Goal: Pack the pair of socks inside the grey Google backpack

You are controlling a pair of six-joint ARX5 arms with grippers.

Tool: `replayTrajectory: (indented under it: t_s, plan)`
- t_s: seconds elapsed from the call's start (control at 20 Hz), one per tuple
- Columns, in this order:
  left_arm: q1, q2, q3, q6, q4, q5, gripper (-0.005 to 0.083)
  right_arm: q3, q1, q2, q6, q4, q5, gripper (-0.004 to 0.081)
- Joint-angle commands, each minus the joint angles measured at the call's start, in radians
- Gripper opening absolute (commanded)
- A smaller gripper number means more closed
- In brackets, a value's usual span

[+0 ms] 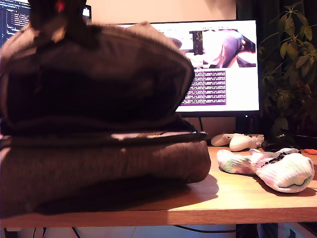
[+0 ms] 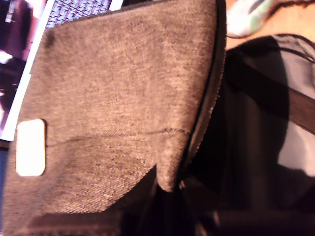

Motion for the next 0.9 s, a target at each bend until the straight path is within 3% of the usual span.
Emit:
replayTrajectory:
  t_s: [0.0,0.15,0.25,0.35,0.5,0.85]
  plan:
    - [0.001,-0.009,0.064,0.001,0.008,0.016,-0.0021,-0.095,-0.017,-0.023,0.051,0.031,0.052,0.041]
    - [0.001,-0.009,0.129,0.008,-0.031,0.019,-0.0021,-0.182,-0.019,-0.025,0.172,0.053,0.179,0.0411]
    - [0.001,-0.009,0.166,0.009,-0.043,0.023,-0.0021,-0.195,-0.019,-0.015,0.262,0.045,0.197,0.0428]
    - [0.003,-0.009,0.183,0.014,-0.044,0.035,-0.0021,-0.195,-0.019,0.003,0.312,0.023,0.212,0.0514]
    - [0.012,-0.009,0.184,0.034,-0.062,0.039,-0.0021,-0.195,-0.021,0.069,0.32,-0.061,0.216,0.0607]
    - [0.014,-0.009,0.184,0.034,-0.088,0.046,-0.0021,-0.195,-0.021,0.202,0.32,-0.058,0.218,0.0619]
